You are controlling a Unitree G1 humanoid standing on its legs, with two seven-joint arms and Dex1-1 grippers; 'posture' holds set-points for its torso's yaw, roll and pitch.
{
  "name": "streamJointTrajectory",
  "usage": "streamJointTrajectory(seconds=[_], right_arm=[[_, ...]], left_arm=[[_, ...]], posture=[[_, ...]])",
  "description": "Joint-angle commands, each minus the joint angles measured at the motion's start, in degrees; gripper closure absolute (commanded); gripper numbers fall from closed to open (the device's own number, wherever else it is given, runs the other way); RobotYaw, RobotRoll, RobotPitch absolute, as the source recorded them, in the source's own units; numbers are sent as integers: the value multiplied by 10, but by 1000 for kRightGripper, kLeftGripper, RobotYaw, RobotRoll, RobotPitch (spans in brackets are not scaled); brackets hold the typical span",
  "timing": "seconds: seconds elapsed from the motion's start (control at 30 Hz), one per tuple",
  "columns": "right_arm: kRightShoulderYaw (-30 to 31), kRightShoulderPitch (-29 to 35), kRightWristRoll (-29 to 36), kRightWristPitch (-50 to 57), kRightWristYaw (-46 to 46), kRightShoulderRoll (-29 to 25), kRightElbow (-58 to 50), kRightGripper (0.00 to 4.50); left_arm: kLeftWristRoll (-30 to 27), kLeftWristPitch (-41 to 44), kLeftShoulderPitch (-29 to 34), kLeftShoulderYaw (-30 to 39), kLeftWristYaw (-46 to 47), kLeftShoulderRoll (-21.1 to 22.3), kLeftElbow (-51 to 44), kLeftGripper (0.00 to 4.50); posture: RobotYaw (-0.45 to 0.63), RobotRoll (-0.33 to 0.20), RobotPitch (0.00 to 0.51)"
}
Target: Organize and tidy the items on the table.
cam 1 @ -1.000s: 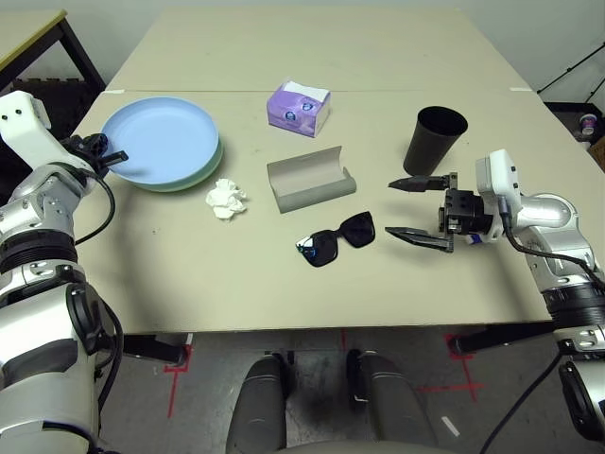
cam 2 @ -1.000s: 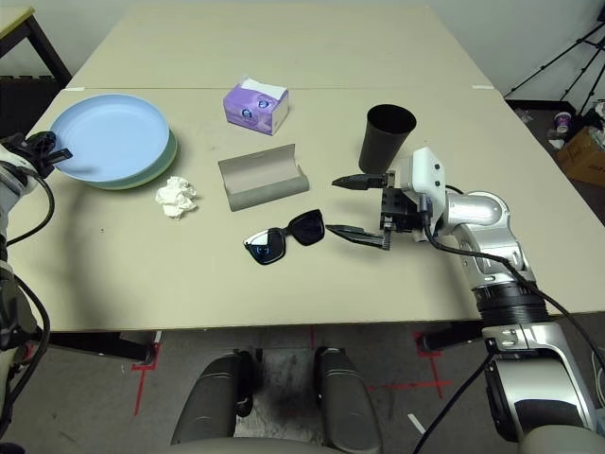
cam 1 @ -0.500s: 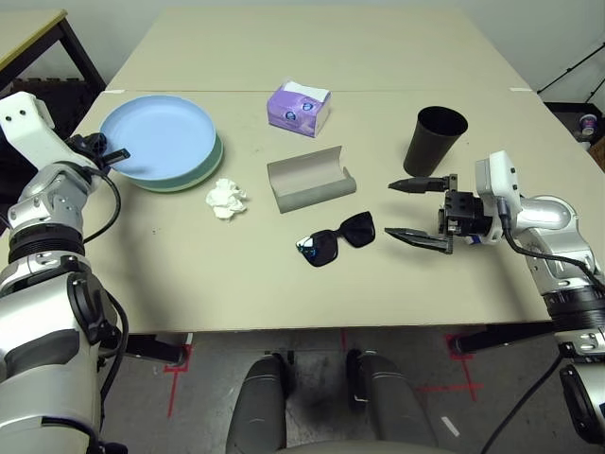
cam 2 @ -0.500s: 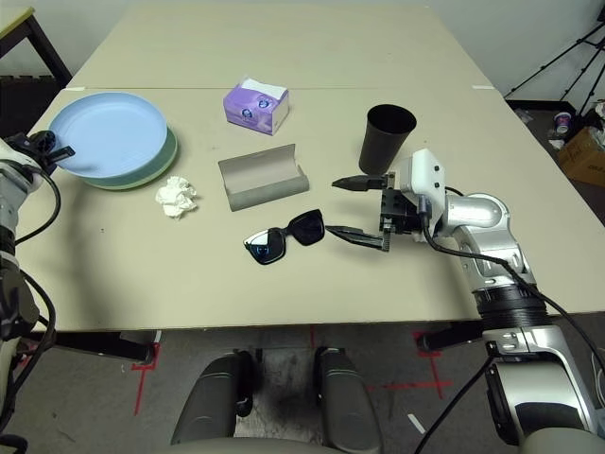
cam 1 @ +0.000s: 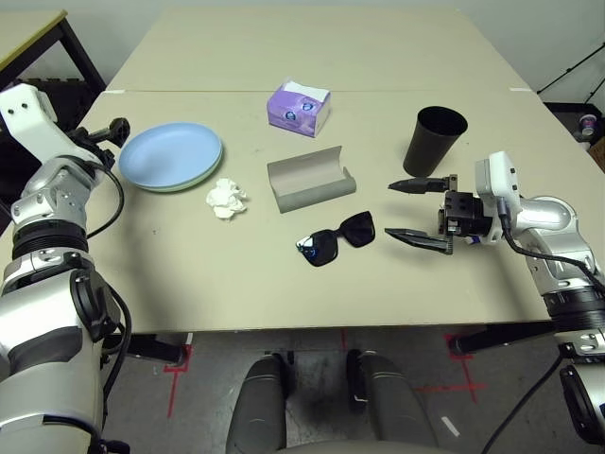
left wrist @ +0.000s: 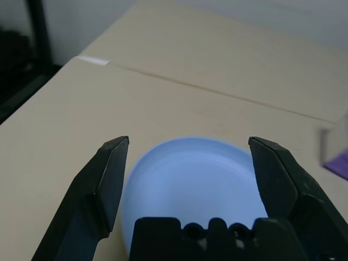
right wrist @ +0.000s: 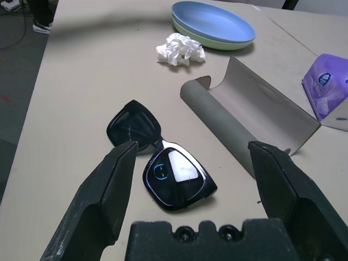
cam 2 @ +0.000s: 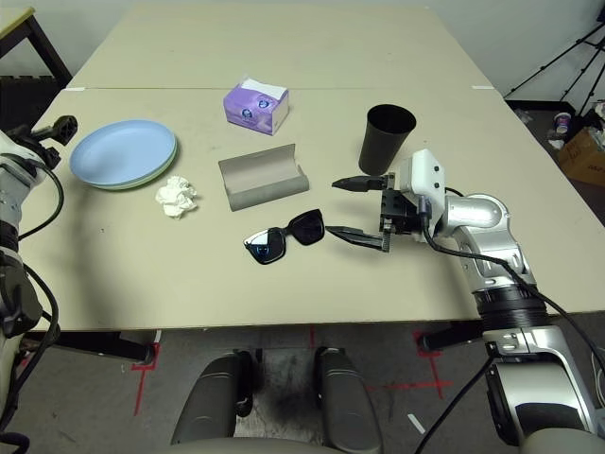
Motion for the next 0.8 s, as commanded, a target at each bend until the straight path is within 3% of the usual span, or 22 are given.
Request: streamJointTrajectory(seconds=[0.03,0.17,0.4,0.8], right_arm=[[2,4,0,0,0,-6,-6,0],[4,2,0,1,0,-5,-5,0],[7,-3,-1,-1,0,-2,-1,0],[2,-1,-2,14,-16,-7,-4,0]], left_arm=[[-31,89,47,-5,-47,15,-108,15],[-61,170,106,-17,-93,21,-232,15],[-64,218,195,-59,-114,5,-372,15],[-48,195,252,-109,-145,-11,-396,15]], posture=[[-31,0,139],[-26,0,140],[-21,0,140],[-36,0,128]])
